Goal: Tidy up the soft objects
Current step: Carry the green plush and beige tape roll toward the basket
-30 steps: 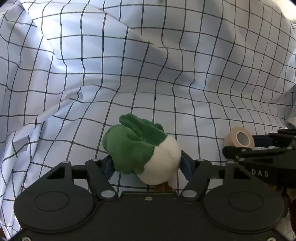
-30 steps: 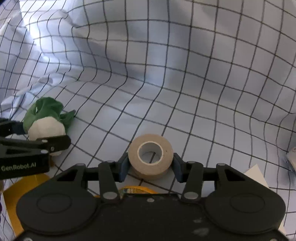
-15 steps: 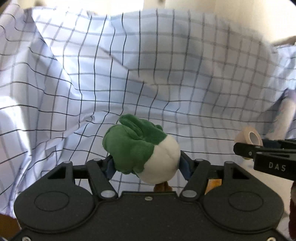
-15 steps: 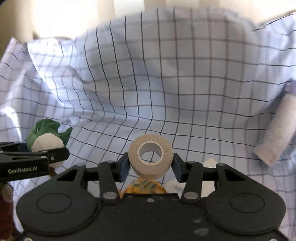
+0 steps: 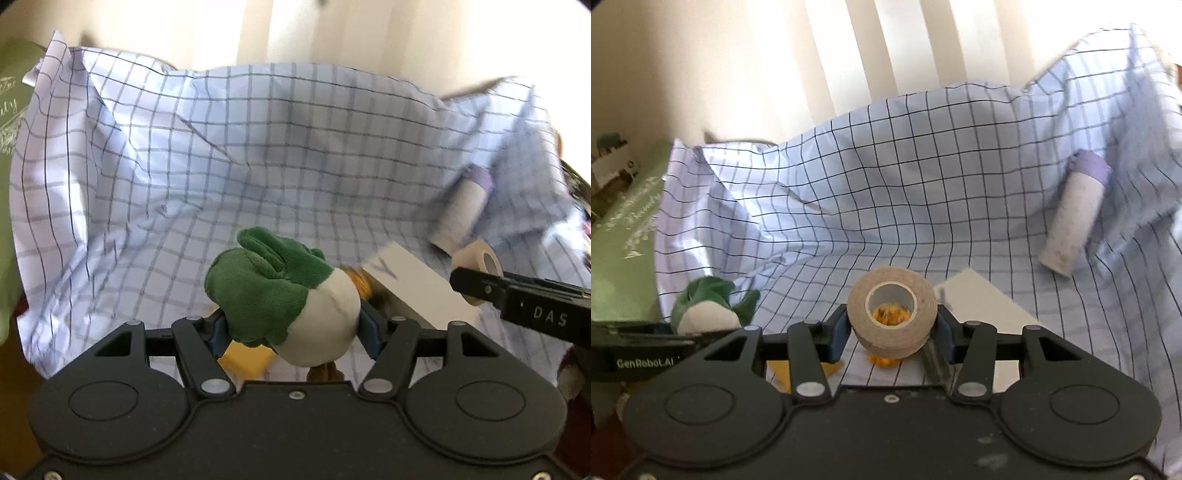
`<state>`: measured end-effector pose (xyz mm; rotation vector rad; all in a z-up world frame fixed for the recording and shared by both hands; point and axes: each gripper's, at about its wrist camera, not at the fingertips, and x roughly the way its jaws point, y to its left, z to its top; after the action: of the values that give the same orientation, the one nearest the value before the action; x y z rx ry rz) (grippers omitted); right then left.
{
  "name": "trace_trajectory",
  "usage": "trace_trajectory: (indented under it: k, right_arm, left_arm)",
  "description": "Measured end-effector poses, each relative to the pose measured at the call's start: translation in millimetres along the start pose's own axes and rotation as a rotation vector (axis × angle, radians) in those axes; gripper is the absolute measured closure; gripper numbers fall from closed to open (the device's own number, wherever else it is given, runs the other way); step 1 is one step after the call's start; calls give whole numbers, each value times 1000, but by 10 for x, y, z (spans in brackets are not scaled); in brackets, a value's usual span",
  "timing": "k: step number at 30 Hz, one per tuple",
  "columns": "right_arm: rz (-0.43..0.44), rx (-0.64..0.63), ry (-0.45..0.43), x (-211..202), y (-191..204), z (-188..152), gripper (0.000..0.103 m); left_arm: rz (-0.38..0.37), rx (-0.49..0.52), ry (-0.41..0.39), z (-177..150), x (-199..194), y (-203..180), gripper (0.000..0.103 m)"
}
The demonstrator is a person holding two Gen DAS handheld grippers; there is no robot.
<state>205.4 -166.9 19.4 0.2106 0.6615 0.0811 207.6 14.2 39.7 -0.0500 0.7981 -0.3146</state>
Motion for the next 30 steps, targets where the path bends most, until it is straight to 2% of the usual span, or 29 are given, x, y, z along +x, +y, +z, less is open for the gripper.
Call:
trace_trajectory:
  k: [5,11,21,30]
  right_arm:
    - [-37,14,-15,-414,-66,-324,56]
    - [-64,26,24,-669,-120,-694,56]
    - [-79,34,153,-766,-182,-1140,56]
    - [-75,36,207,-772,-203,-1226,56]
  left_arm:
    - [-40,-20,47,-306,-178,-88,41]
    - [-54,-37,127,-622,-211,-154,41]
    - [-90,-77,302,-1107,-114,-167,41]
    - [-85,-26,407,-1326,-33,-218,38]
